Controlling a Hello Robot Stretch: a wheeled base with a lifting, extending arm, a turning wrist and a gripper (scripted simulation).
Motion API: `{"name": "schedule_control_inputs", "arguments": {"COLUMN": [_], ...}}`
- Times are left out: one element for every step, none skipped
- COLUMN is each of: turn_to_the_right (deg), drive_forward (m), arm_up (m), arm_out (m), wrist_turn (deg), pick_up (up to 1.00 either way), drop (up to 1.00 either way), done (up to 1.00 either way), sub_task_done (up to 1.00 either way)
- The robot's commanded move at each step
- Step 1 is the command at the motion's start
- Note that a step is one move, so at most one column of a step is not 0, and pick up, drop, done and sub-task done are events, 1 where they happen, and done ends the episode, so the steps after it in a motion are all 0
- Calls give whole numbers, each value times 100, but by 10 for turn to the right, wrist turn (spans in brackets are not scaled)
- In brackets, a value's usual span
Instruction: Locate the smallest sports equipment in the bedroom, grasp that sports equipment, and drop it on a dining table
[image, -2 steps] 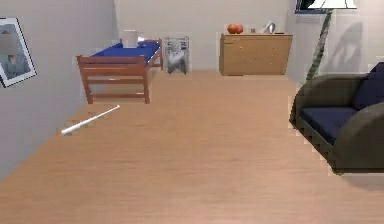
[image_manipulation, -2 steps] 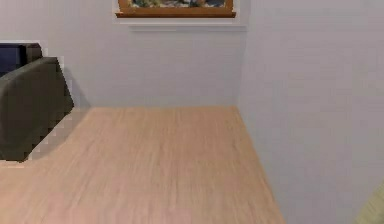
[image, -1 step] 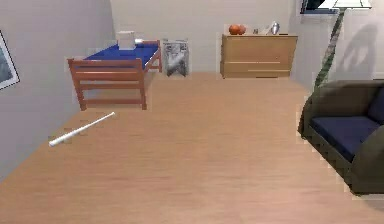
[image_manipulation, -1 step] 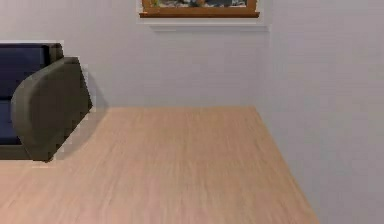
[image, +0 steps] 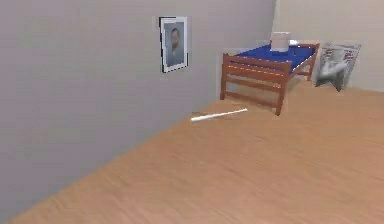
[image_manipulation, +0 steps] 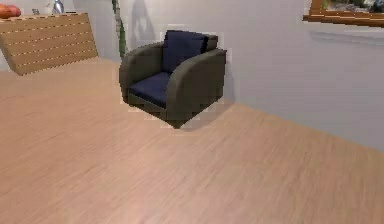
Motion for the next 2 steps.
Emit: {"name": "schedule_control_inputs", "arguments": {"turn_to_the_right": [0, 0], "drive_forward": [100, 80], "arm_up": [0, 0], "arm_out": [0, 0], "wrist_turn": [0, 0], "pick_up": [0, 0], "drop": [0, 0], "done": [0, 0], "sub_task_done": [0, 0]}}
